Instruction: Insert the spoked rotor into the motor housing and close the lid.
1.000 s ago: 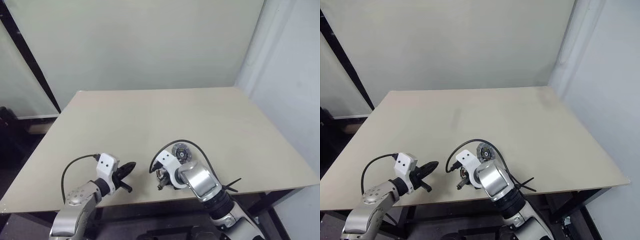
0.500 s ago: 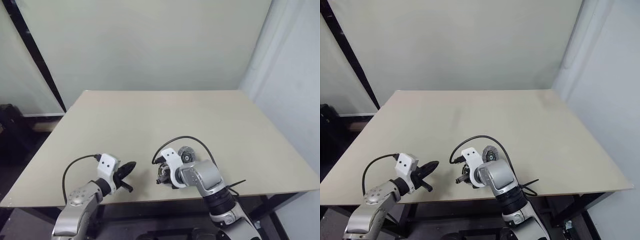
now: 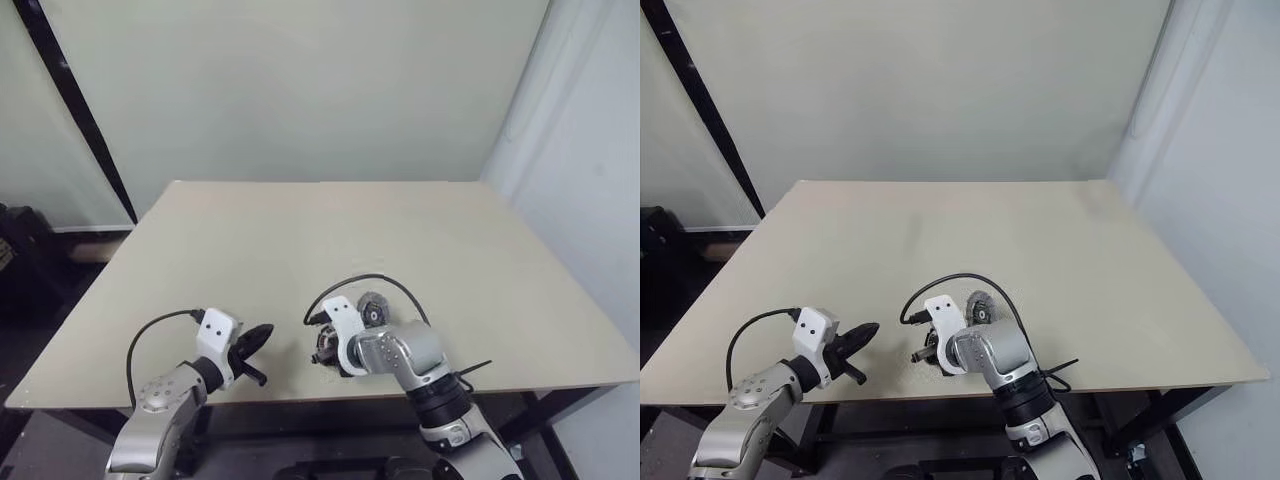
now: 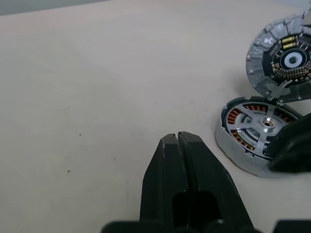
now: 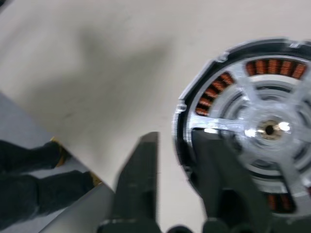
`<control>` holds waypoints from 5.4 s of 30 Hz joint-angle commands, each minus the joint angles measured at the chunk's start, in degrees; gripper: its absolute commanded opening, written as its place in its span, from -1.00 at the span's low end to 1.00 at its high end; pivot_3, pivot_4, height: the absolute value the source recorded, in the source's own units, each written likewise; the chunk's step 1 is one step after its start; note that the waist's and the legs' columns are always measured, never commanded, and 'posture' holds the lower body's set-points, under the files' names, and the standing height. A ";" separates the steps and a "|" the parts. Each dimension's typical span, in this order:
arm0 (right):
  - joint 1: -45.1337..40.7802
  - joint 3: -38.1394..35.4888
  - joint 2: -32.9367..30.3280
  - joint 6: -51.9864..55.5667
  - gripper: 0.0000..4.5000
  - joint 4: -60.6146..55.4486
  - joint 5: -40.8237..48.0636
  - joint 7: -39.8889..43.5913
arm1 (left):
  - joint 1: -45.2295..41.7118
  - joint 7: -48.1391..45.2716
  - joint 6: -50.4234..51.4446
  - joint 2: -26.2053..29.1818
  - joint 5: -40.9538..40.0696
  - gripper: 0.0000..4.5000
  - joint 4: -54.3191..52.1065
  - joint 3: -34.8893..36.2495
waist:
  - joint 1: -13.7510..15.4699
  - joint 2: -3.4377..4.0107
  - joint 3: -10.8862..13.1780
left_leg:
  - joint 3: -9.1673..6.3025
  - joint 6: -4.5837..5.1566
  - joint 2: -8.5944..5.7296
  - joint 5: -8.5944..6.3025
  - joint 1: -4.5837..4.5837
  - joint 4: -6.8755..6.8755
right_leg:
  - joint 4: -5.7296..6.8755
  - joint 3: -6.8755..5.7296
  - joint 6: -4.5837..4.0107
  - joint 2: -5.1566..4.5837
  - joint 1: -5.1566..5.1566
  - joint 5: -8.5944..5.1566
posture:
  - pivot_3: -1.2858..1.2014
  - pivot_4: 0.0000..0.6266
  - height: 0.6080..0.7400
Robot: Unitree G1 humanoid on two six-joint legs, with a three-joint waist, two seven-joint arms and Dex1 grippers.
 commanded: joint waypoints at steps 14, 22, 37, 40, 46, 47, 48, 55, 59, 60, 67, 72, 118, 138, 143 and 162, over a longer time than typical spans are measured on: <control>-7.40 9.79 -1.41 -7.14 1.00 -13.01 1.21 2.57 | -2.86 -1.37 -1.76 0.73 1.01 -1.00 0.74 -1.31 | -0.15 -0.01 0.00 | 0.02 0.10 0.05 0.06 -0.58 -0.06 | 0.05 -0.36 -0.05 0.04 -0.77 0.17 | 0.03 -1.00 1.00; -14.33 13.18 -18.53 -25.44 1.00 -15.29 -5.28 11.03 | -2.82 -2.13 -1.57 0.81 1.17 -1.00 0.66 -1.58 | 0.15 -0.01 0.00 | 0.01 0.11 -0.04 0.06 -1.04 0.01 | -0.38 -0.65 -0.05 -0.05 -0.81 0.22 | 0.03 -1.00 1.00; -17.03 15.92 -48.83 -35.42 1.00 -5.82 -24.88 24.10 | -4.64 -5.07 -0.93 2.07 1.09 -1.00 1.22 -2.60 | 0.15 0.06 0.04 | 0.06 0.16 -0.05 0.07 -1.02 -0.04 | -0.43 -0.61 -0.09 0.00 -0.82 0.24 | 0.03 -1.00 1.00; -15.18 16.41 -50.18 -33.79 1.00 -6.78 -25.42 28.13 | -4.97 -5.41 -0.88 2.41 1.15 -1.00 1.34 -2.73 | 0.16 0.07 0.05 | 0.04 0.17 -0.01 0.07 -1.00 -0.04 | -0.42 -0.60 -0.10 0.06 -0.83 0.25 | 0.03 -1.00 1.00; -8.45 12.40 -42.67 -29.72 1.00 -9.81 -19.75 31.28 | -5.36 -5.74 -0.72 2.92 1.11 -1.00 1.15 -2.78 | 0.16 0.05 0.04 | 0.00 0.18 -0.01 0.08 -0.99 0.02 | -0.40 -0.62 -0.11 0.08 -0.76 0.27 | 0.03 -1.00 1.00; -7.49 11.48 -40.74 -29.05 1.00 -10.23 -18.74 31.03 | -5.35 -5.79 -0.70 3.04 1.07 -1.00 1.11 -2.74 | 0.19 0.06 0.04 | 0.02 0.18 -0.01 0.08 -0.99 0.04 | -0.38 -0.60 -0.11 0.08 -0.77 0.28 | 0.03 -1.00 1.00; -6.49 10.64 -38.65 -28.71 1.00 -10.52 -17.66 30.55 | -5.35 -5.83 -0.67 3.16 1.04 -1.00 1.05 -2.70 | 0.19 0.06 0.04 | 0.02 0.18 -0.01 0.09 -0.99 0.05 | -0.36 -0.60 -0.09 0.08 -0.76 0.30 | 0.03 -1.00 1.00; -2.23 8.18 -26.70 -31.76 1.00 -8.05 -14.82 25.32 | -5.02 -5.81 -0.07 4.07 0.86 -1.00 0.15 -2.48 | 0.18 0.07 0.04 | 0.00 0.17 0.00 0.09 -1.00 0.25 | -0.31 -0.61 -0.02 0.08 -0.70 0.38 | 0.03 -1.00 1.00; -1.43 8.63 -23.95 -33.31 1.00 -5.33 -14.86 23.91 | -4.61 -5.59 0.45 4.57 0.73 -1.00 -0.81 -2.21 | 0.24 0.07 0.05 | 0.00 0.16 0.00 0.09 -1.00 0.35 | -0.29 -0.63 -0.05 0.07 -0.65 0.41 | 0.03 -1.00 1.00; -1.31 8.56 -23.74 -33.62 1.00 -4.87 -14.76 23.90 | -4.46 -5.53 0.57 4.71 0.70 -1.00 -1.06 -2.09 | 0.23 0.07 0.05 | -0.01 0.16 -0.01 0.09 -1.00 0.36 | -0.29 -0.64 -0.05 0.06 -0.63 0.41 | 0.03 -1.00 1.00; -1.09 5.27 -23.79 -36.21 1.00 -2.64 -10.86 27.06 | -3.97 -5.33 0.85 5.19 0.78 -1.00 -1.62 -1.84 | 0.19 0.07 0.05 | 0.02 0.16 -0.01 0.09 -0.99 0.39 | -0.27 -0.61 -0.07 0.07 -0.64 0.44 | 0.03 -1.00 1.00; -1.37 1.41 -25.25 -40.94 1.00 0.98 -6.15 33.06 | -4.47 -5.38 0.81 5.03 0.93 -1.00 -1.41 -2.31 | 0.20 0.07 0.05 | 0.01 0.17 -0.01 0.10 -0.98 0.40 | -0.27 -0.62 -0.07 0.08 -0.62 0.44 | 0.03 -1.00 1.00; -3.63 10.01 -22.36 -42.69 0.44 8.10 -14.49 36.69 | -6.47 -6.88 1.41 5.76 0.97 -1.00 -0.94 -3.86 | 0.19 0.09 0.04 | 0.04 0.16 -0.01 0.12 -0.91 0.86 | 0.38 -0.52 -0.08 0.08 -0.65 0.44 | 0.03 -1.00 1.00; -5.27 14.21 -21.97 -34.41 0.44 7.68 -17.67 34.43 | -6.62 -6.54 1.24 4.44 1.66 -1.00 -0.55 -5.49 | 0.18 0.11 0.00 | 0.04 0.15 -0.01 0.13 -0.84 0.87 | 0.41 -0.53 -0.11 0.08 -0.61 0.46 | 0.03 -1.00 1.00; -5.58 14.88 -22.11 -32.64 0.44 7.95 -18.15 34.06 | -8.33 -6.15 0.52 3.44 3.31 -1.00 1.73 -7.81 | 0.19 0.11 0.00 | 0.04 0.15 -0.01 0.13 -0.65 0.87 | 0.41 -0.53 -0.12 0.08 -0.43 0.45 | 0.03 -1.00 1.00; -6.32 15.48 -22.19 -30.20 0.44 9.34 -17.54 33.25 | -15.67 -6.98 -5.15 -0.72 10.22 -1.00 14.06 -14.22 | 0.20 0.13 0.01 | 0.02 0.13 -0.01 0.11 -0.01 0.74 | 0.32 -0.56 -0.23 0.05 0.17 0.36 | 0.03 -1.00 1.00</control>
